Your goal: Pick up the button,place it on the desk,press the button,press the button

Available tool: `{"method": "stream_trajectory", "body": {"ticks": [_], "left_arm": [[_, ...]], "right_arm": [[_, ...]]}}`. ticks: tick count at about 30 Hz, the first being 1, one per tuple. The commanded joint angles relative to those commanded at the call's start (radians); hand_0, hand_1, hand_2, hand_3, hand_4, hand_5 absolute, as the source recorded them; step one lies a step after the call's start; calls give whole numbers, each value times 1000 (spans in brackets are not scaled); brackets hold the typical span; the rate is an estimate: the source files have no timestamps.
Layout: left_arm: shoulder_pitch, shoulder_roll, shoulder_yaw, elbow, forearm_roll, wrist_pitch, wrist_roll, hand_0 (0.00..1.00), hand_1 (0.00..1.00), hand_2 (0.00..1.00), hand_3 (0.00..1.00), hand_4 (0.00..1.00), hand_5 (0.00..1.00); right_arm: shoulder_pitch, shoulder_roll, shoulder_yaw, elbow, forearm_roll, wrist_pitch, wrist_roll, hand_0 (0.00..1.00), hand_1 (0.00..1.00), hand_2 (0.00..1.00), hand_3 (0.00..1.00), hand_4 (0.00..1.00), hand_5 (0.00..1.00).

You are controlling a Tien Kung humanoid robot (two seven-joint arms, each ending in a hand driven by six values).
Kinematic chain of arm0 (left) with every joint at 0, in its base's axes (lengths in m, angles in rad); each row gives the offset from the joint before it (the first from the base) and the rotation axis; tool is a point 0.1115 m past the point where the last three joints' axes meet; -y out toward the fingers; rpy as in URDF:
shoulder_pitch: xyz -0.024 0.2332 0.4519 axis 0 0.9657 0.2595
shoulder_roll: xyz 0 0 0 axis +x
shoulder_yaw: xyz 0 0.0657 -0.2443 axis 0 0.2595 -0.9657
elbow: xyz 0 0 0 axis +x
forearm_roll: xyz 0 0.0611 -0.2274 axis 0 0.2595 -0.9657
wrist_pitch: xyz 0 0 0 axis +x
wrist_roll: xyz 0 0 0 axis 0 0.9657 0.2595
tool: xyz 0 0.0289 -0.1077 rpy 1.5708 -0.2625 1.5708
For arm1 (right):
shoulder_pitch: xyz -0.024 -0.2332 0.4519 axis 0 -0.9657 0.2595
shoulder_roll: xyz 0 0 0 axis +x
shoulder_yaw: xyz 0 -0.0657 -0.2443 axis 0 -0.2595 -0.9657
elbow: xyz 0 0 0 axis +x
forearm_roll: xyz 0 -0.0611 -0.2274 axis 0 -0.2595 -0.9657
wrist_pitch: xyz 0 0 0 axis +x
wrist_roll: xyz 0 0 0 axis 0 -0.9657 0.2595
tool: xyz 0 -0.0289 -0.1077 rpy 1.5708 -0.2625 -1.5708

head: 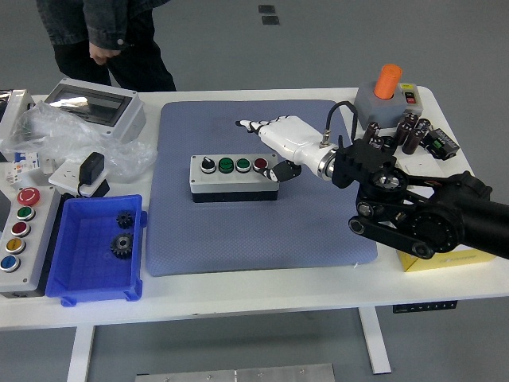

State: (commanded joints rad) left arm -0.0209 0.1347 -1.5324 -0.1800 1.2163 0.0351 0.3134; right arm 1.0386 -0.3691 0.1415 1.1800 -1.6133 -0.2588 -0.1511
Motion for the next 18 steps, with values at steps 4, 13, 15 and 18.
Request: {"method": "stream_trajectory", "body": {"ticks": [4,13,15,18], "left_arm": [[3,0,-1,-1,-2,-2,0,623,639,538,603,565,228],[2,-1,-12,-1,8,0,2,623,640,533,605,560,217],[2,-1,-13,-1,9,1,2,623,640,533,605,560,217],[3,-1,-13,-3,9,3,6,623,640,532,605,554,208]], "right_arm": [[5,-67,46,97,75,74,-83,808,763,948,998,766,44],[27,-76,71,247,156,308,-337,739,712,729,998,658,164],[32,-68,65,251,166,350,-380,739,712,729,998,658,164],[42,-56,58,251,186,417,-449,611,575,395,998,399,119]]}}
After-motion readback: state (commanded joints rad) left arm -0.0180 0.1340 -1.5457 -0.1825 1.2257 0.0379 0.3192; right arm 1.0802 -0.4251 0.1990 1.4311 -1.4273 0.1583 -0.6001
